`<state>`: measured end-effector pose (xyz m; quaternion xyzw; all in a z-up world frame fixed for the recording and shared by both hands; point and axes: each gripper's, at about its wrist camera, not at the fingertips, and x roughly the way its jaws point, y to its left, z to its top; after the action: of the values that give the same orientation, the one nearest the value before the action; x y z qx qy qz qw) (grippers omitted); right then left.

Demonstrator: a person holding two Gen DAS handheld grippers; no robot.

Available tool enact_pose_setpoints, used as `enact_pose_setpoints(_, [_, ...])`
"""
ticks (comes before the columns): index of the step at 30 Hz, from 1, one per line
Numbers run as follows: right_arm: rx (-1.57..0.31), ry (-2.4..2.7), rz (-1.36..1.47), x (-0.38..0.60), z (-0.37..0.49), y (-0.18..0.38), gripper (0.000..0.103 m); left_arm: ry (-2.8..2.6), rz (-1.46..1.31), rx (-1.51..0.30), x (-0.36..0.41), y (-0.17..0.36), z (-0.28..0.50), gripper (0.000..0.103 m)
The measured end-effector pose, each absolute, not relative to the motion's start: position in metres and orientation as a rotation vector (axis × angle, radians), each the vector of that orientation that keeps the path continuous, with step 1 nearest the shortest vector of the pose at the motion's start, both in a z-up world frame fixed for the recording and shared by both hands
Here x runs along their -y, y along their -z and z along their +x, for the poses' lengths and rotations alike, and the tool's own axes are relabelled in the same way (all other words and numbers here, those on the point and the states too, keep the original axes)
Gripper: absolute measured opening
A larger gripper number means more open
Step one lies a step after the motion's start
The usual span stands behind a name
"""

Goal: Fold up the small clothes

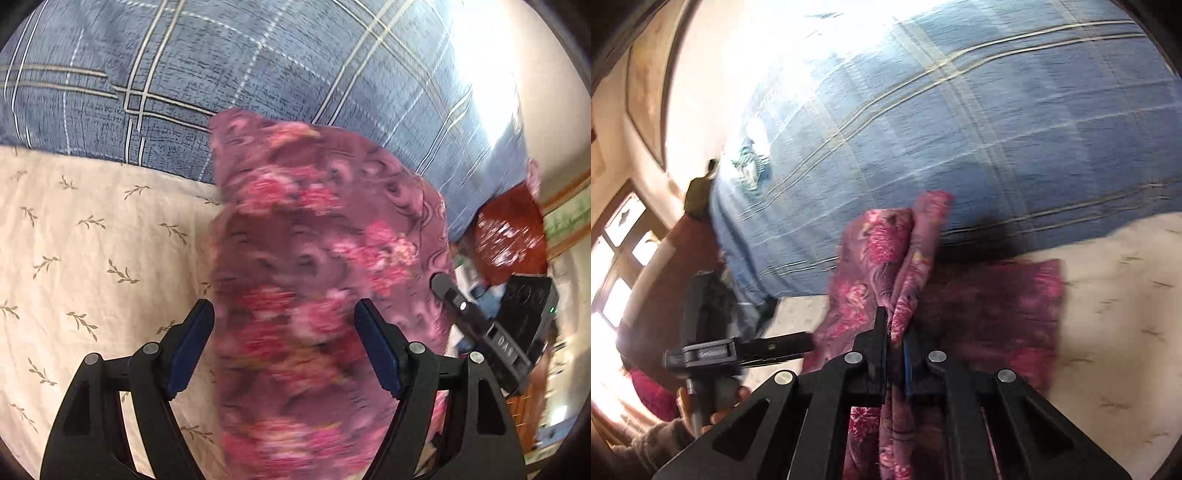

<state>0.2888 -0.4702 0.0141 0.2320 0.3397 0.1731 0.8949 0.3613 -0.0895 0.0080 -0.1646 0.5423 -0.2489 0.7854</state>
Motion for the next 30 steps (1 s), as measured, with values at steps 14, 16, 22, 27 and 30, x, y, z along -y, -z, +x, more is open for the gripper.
enact_pose_setpoints(14, [-0.814, -0.332, 0.769, 0.540, 0.268, 0.037, 0.019, 0.510, -0.211, -1.182, 0.116, -0.005, 0.331, 0.078])
enact_pose_setpoints(16, [-0.819, -0.354, 0.759, 0.532, 0.244, 0.035, 0.037, 0.531, -0.216, -1.174, 0.109, -0.009, 0.312, 0.078])
enact_pose_setpoints(22, [-0.971, -0.381, 0.647, 0.496, 0.209, 0.060, 0.013, 0.506, -0.198, -1.265, 0.112, 0.020, 0.277, 0.078])
enact_pose_setpoints(27, [-0.779, -0.357, 0.547, 0.495, 0.177, 0.021, 0.011, 0.470, -0.144, -1.223, 0.117, 0.010, 0.256, 0.078])
enact_pose_setpoints(30, [-0.913, -0.262, 0.498, 0.499, 0.190, 0.054, 0.011, 0.430, -0.035, -1.208, 0.138, 0.020, 0.250, 0.078])
